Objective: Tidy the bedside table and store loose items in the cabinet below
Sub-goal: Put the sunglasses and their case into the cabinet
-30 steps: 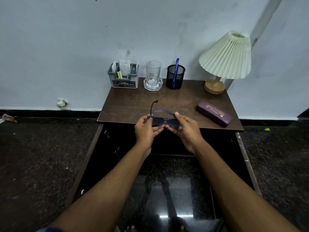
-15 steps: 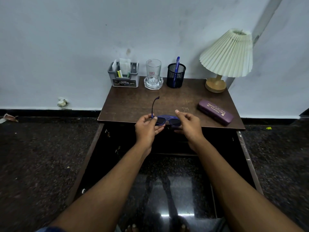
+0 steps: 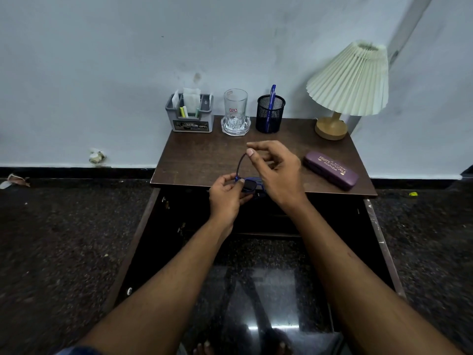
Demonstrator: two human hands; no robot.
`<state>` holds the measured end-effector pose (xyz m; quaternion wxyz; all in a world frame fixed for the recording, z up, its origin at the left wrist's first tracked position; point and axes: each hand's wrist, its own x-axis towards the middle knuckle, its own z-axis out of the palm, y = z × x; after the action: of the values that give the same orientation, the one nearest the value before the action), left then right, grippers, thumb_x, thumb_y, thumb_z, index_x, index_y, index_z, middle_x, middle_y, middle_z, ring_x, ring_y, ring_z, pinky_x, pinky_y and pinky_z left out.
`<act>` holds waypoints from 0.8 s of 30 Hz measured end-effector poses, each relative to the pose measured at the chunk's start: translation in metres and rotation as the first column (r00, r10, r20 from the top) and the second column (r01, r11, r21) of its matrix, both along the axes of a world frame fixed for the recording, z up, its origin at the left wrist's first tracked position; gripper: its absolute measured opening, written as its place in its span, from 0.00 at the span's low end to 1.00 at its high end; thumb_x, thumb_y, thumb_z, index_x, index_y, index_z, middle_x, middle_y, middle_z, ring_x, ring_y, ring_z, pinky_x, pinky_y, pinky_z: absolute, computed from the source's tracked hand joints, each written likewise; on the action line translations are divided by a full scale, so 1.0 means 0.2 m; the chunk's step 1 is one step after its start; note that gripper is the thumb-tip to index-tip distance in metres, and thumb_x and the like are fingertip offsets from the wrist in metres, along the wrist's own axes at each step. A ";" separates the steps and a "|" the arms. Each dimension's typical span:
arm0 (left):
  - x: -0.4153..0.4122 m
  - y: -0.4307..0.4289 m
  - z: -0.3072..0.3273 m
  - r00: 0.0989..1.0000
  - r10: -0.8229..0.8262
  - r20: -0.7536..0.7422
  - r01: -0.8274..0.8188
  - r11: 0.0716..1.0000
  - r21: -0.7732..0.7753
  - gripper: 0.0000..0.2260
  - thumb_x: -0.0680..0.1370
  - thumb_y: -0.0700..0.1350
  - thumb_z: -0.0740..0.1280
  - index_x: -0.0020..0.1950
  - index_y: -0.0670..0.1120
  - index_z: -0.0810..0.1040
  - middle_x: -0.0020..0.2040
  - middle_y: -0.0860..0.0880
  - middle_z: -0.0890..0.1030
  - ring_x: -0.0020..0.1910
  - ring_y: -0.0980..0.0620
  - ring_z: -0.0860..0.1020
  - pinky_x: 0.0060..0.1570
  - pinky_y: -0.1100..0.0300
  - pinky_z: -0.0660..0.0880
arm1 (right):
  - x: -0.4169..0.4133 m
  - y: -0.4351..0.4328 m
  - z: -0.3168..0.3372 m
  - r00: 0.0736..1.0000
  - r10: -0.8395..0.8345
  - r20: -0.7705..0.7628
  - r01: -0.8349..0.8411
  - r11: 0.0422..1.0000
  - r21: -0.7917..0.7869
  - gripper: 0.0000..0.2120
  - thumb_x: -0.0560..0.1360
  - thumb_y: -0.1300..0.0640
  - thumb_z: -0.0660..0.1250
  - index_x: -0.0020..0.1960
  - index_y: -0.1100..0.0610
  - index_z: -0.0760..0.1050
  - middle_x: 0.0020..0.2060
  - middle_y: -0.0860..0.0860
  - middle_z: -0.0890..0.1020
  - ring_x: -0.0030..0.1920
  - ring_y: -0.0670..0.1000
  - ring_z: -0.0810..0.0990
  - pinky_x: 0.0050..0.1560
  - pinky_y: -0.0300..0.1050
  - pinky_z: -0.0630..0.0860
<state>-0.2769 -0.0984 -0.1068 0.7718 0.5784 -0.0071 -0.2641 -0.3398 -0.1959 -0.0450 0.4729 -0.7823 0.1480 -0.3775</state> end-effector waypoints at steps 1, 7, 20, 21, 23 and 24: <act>0.00 0.00 0.00 1.000 0.000 0.001 0.000 1.000 0.002 0.10 0.81 0.36 0.66 0.61 0.38 0.74 0.50 0.36 0.84 0.39 0.46 0.84 0.39 0.57 0.83 | 0.00 -0.01 0.00 1.000 -0.029 -0.004 0.029 1.000 0.010 0.06 0.78 0.55 0.73 0.54 0.54 0.85 0.46 0.47 0.85 0.41 0.45 0.82 0.42 0.37 0.77; 0.01 -0.01 0.00 0.999 0.005 -0.039 -0.007 0.999 -0.050 0.07 0.81 0.36 0.65 0.59 0.40 0.72 0.49 0.36 0.83 0.36 0.47 0.85 0.38 0.58 0.83 | -0.05 -0.14 -0.05 0.985 -0.136 -0.105 0.153 0.972 0.178 0.03 0.77 0.56 0.74 0.49 0.54 0.86 0.40 0.54 0.87 0.38 0.44 0.80 0.41 0.39 0.77; 0.03 -0.01 0.00 0.997 -0.022 -0.079 0.017 0.998 -0.066 0.07 0.82 0.37 0.63 0.60 0.41 0.74 0.54 0.34 0.83 0.37 0.45 0.85 0.39 0.57 0.84 | -0.11 -0.23 -0.23 0.947 -0.078 -0.313 0.236 0.829 0.506 0.07 0.75 0.58 0.75 0.51 0.59 0.83 0.45 0.55 0.87 0.42 0.51 0.85 0.45 0.49 0.82; 0.03 -0.01 0.00 0.997 -0.032 -0.070 0.027 0.997 -0.069 0.07 0.82 0.37 0.63 0.60 0.40 0.74 0.53 0.35 0.83 0.37 0.45 0.85 0.39 0.57 0.84 | -0.11 -0.22 -0.23 0.947 -0.042 -0.318 0.222 0.802 0.555 0.06 0.76 0.58 0.75 0.50 0.60 0.83 0.43 0.55 0.86 0.41 0.51 0.84 0.45 0.50 0.82; 0.03 0.00 0.00 0.998 -0.047 -0.042 0.045 0.998 -0.051 0.08 0.82 0.37 0.63 0.61 0.41 0.74 0.53 0.35 0.83 0.36 0.47 0.85 0.41 0.56 0.84 | -0.10 -0.20 -0.23 0.944 -0.018 -0.329 0.217 0.785 0.580 0.03 0.76 0.60 0.74 0.47 0.60 0.84 0.41 0.55 0.86 0.40 0.51 0.82 0.45 0.51 0.80; 0.03 0.00 0.00 0.999 -0.051 -0.014 0.050 0.999 -0.019 0.08 0.83 0.37 0.62 0.61 0.41 0.74 0.53 0.36 0.83 0.37 0.47 0.85 0.42 0.56 0.84 | -0.10 -0.20 -0.23 0.942 -0.022 -0.334 0.221 0.792 0.570 0.03 0.76 0.61 0.74 0.45 0.60 0.84 0.40 0.55 0.86 0.40 0.50 0.82 0.44 0.49 0.80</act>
<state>-0.2717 -0.0986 -0.1074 0.7702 0.5690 -0.0187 -0.2876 -0.3599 -0.2356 -0.0910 0.6410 -0.6302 0.3826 -0.2134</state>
